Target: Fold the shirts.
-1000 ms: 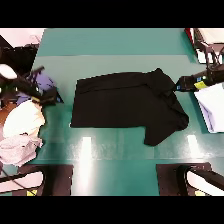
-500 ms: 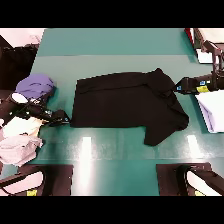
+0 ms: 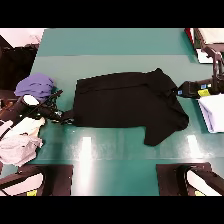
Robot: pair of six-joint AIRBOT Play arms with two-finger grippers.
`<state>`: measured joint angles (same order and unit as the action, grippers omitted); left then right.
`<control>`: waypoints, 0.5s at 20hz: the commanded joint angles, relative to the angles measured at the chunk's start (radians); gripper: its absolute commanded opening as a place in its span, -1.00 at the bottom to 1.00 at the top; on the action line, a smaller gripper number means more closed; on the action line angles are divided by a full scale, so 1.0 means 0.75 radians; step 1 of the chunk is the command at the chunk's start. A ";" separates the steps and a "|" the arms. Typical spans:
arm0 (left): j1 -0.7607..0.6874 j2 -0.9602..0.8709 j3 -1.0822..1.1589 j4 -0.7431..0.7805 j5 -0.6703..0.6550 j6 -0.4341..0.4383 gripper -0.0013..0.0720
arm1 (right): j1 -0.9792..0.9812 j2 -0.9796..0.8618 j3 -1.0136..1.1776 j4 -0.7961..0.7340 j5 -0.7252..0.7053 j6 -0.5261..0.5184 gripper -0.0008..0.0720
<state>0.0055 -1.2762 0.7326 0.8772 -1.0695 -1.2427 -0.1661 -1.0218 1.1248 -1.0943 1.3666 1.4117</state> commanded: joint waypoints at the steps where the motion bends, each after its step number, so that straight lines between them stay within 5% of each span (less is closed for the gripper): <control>1: -0.015 0.007 0.073 -0.003 -0.032 -0.009 -0.91 | -0.183 0.005 -0.105 -0.037 0.100 -0.045 -0.11; 3: -0.015 0.040 0.155 0.042 -0.069 -0.009 -0.90 | -0.345 0.017 -0.231 -0.142 0.112 -0.070 0.02; 4: -0.015 0.061 0.194 0.054 -0.075 -0.009 -0.91 | -0.423 0.018 -0.292 -0.149 0.109 -0.073 0.40; 5: -0.015 0.076 0.225 0.057 -0.076 -0.009 -0.91 | -0.508 0.018 -0.357 -0.134 0.084 -0.100 0.48; 10: -0.015 0.098 0.271 0.052 -0.081 -0.022 -0.90 | -0.674 -0.002 -0.600 -0.100 -0.126 -0.131 0.45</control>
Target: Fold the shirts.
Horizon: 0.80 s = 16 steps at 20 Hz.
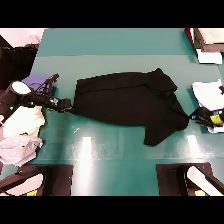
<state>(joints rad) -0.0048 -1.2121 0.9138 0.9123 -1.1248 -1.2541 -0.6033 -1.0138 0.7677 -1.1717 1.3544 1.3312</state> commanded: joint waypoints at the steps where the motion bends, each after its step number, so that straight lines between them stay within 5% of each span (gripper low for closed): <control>1: -0.001 0.012 0.030 0.005 -0.012 -0.008 -0.90 | -0.092 -0.037 -0.144 0.006 -0.142 -0.029 0.36; 8: -0.001 0.012 0.030 0.005 -0.026 -0.008 -0.90 | -0.085 -0.261 -0.152 0.214 -0.234 -0.082 0.25; 9: -0.001 0.012 0.030 0.005 -0.026 -0.008 -0.90 | -0.085 -0.261 -0.152 0.213 -0.244 -0.095 0.14; 12: -0.001 0.012 0.030 -0.001 -0.026 -0.033 -0.90 | -0.085 -0.195 -0.152 0.214 -0.263 -0.157 -0.93; 16: -0.001 0.014 0.207 -0.004 -0.063 -0.082 -0.90 | -0.085 -0.034 -0.058 0.365 -0.227 -0.159 -0.92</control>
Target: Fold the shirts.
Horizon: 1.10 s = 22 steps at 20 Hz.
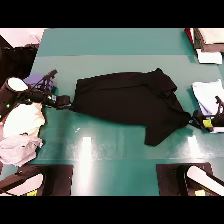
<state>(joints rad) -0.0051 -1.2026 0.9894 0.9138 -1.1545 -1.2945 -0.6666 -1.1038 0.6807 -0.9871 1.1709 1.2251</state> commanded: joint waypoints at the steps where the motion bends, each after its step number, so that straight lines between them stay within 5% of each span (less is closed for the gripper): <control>1: 0.000 0.001 0.220 -0.005 -0.053 -0.052 -0.90 | 0.000 0.128 0.124 0.221 0.031 -0.018 -0.92; 5: -0.001 0.004 0.825 -0.006 -0.188 -0.094 -0.91 | -0.001 0.263 0.503 0.592 0.064 -0.018 -0.92; 10: -0.001 0.023 1.641 -0.005 -0.215 -0.165 -0.90 | -0.001 0.386 1.176 0.571 0.033 0.033 -0.93; 17: -0.001 0.495 1.619 0.081 0.168 -0.158 -0.91 | -0.002 0.449 1.855 0.127 0.071 0.192 -0.93; 22: -0.001 0.537 1.565 0.361 0.064 -0.238 -0.91 | -0.004 0.331 2.058 0.057 0.338 0.251 -0.93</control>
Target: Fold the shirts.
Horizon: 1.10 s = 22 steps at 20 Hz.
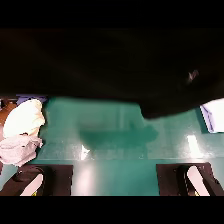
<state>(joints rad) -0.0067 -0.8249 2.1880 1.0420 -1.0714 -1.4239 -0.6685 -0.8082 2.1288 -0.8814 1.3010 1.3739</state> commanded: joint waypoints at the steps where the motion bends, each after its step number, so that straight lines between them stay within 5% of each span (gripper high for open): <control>1: 0.002 0.023 -0.114 0.253 -0.072 -0.098 -0.91 | -0.001 -0.124 0.149 -0.073 0.253 0.061 -0.93; 6: 0.002 -0.180 -0.583 0.290 -0.251 -0.116 -0.90 | 0.109 -0.376 -0.135 -0.089 0.480 0.069 -0.94; 12: 0.002 -0.694 -0.725 0.262 -0.430 -0.078 -0.90 | 0.601 -0.775 -0.445 -0.575 0.523 0.113 -0.93; 22: 0.002 -0.981 -0.725 0.262 0.406 0.028 -0.90 | 0.681 -1.151 -0.489 -0.535 -0.226 0.198 -0.93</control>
<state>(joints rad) -0.0059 -1.5322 1.6463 1.2385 -0.9905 -1.4151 -0.1673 -1.6295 1.7668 -1.2861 1.3300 1.5036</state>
